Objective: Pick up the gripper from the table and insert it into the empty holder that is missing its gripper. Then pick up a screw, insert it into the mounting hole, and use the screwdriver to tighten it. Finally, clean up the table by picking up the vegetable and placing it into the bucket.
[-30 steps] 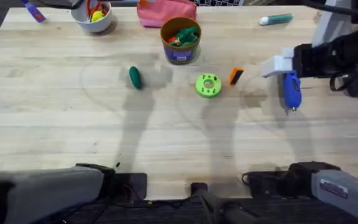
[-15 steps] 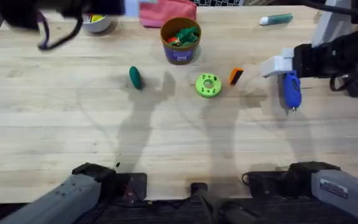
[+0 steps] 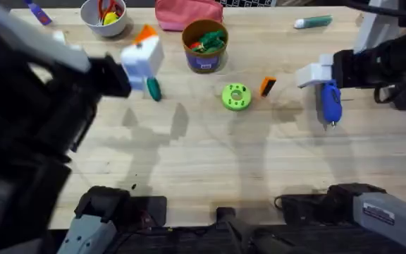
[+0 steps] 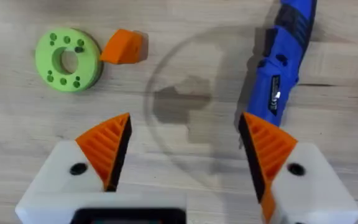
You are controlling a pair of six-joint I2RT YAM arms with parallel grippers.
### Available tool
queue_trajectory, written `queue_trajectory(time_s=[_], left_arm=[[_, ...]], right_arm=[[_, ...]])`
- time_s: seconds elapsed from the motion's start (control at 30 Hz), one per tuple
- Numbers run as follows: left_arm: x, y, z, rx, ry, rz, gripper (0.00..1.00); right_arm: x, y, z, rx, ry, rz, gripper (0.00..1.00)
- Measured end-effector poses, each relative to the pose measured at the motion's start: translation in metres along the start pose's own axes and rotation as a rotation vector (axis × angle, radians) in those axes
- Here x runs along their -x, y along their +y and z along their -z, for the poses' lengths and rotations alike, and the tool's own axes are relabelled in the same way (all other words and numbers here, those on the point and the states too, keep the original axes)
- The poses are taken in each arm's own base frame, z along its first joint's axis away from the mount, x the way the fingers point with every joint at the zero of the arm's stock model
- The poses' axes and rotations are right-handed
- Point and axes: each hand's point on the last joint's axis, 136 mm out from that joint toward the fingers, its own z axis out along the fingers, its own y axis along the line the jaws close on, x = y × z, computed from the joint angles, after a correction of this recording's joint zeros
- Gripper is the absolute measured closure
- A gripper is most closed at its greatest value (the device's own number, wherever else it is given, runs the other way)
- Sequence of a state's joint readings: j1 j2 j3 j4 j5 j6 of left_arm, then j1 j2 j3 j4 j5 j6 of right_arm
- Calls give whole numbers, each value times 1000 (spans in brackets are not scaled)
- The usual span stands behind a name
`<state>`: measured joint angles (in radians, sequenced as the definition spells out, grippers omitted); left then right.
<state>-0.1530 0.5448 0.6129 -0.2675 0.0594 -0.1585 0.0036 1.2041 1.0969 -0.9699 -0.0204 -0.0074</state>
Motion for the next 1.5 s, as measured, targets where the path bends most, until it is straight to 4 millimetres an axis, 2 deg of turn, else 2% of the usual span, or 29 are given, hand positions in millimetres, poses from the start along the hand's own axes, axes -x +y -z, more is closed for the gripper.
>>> queue_trajectory(time_s=[0.17,0.73,1.03,1.23,1.5], left_arm=[[-33,-2,6,-97,-42,-17,15],[-95,-44,29,-424,-204,-158,15],[-112,-64,37,-578,-176,-174,15],[-140,-72,41,-656,-51,-120,15],[-145,-83,50,-736,-58,-194,15]], right_arm=[[0,0,0,0,0,0,8],[0,0,0,0,0,0,8],[0,0,0,0,0,0,7],[0,0,0,0,0,0,8],[0,0,0,0,0,0,7]])
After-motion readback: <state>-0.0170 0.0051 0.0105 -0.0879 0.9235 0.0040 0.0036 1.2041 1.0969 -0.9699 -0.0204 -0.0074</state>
